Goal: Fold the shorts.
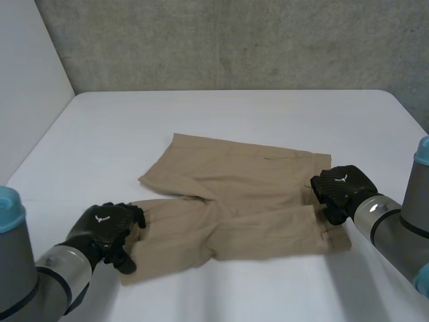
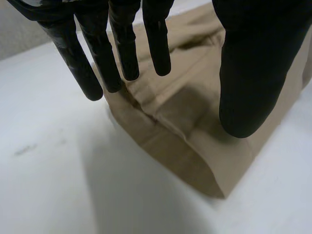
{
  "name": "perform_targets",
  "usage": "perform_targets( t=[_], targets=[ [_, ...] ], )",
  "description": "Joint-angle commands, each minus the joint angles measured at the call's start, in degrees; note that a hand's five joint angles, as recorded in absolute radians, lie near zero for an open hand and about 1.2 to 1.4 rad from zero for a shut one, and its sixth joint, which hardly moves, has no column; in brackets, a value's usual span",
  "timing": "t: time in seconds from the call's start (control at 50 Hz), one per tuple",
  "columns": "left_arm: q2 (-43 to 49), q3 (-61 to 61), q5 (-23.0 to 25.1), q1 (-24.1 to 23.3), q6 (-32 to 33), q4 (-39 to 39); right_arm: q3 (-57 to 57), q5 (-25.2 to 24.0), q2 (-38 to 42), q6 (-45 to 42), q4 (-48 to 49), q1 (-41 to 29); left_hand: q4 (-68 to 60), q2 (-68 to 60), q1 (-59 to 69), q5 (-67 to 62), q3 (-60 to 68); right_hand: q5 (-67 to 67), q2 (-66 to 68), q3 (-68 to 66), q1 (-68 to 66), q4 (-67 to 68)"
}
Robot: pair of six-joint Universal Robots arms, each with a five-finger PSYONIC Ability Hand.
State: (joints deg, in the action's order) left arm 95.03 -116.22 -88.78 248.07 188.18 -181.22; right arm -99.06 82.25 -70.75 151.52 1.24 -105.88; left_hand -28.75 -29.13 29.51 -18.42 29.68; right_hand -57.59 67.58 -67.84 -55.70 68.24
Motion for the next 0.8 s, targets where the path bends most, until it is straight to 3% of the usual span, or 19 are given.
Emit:
perform_targets(
  t=[0.02,0.08,0.14,0.2,0.36,0.54,0.74,0.8],
  targets=[
    [6.48,1.35,0.01,-0.04,0.35,-2.02,-0.34,0.01,-0.35,0.01,-0.01,0.24,-4.00,-3.61,3.23,-4.33,3.07,-12.41,12.42,-12.16,-24.30,11.76],
    [7.45,1.70,-0.08,-0.04,0.43,-2.99,-0.52,0.01,-0.53,0.01,-0.01,0.32,-11.07,-10.69,10.31,-11.40,10.14,-12.41,12.42,-12.16,-24.30,11.76],
    [7.81,2.23,-0.95,0.05,0.52,-5.36,-1.04,0.01,-1.49,0.01,-0.10,0.41,-51.13,-50.74,50.36,-51.46,50.20,-12.41,12.42,-12.16,-24.30,11.76],
    [7.36,2.23,-1.31,-0.13,0.61,-5.46,-1.48,0.01,-2.11,-0.17,-0.10,0.41,-51.25,-50.87,50.49,-51.58,50.32,-12.41,12.42,-12.16,-24.30,11.76],
    [-5.19,1.26,-0.96,0.05,2.45,-1.16,-5.26,-0.51,-9.48,-4.38,-4.13,0.67,-51.25,-50.87,50.49,-51.58,50.32,-12.41,12.42,-12.16,-24.30,11.76],
    [-18.81,0.39,0.45,0.05,7.72,12.98,-10.44,-2.71,-21.16,-15.27,-18.35,1.11,-51.25,-50.87,50.49,-51.58,50.32,-12.41,12.42,-12.16,-24.30,11.76],
    [-23.57,0.12,5.81,-0.13,11.51,26.96,-16.95,-7.19,-29.62,-28.11,-31.91,5.94,-51.25,-50.87,50.49,-51.58,50.32,-12.41,12.42,-12.16,-24.30,11.76],
    [-23.66,-0.32,6.95,-0.13,11.77,28.03,-17.75,-9.65,-30.59,-31.45,-34.20,8.93,-51.25,-50.87,50.49,-51.58,50.32,-12.41,12.42,-12.16,-24.30,11.76]
  ],
)
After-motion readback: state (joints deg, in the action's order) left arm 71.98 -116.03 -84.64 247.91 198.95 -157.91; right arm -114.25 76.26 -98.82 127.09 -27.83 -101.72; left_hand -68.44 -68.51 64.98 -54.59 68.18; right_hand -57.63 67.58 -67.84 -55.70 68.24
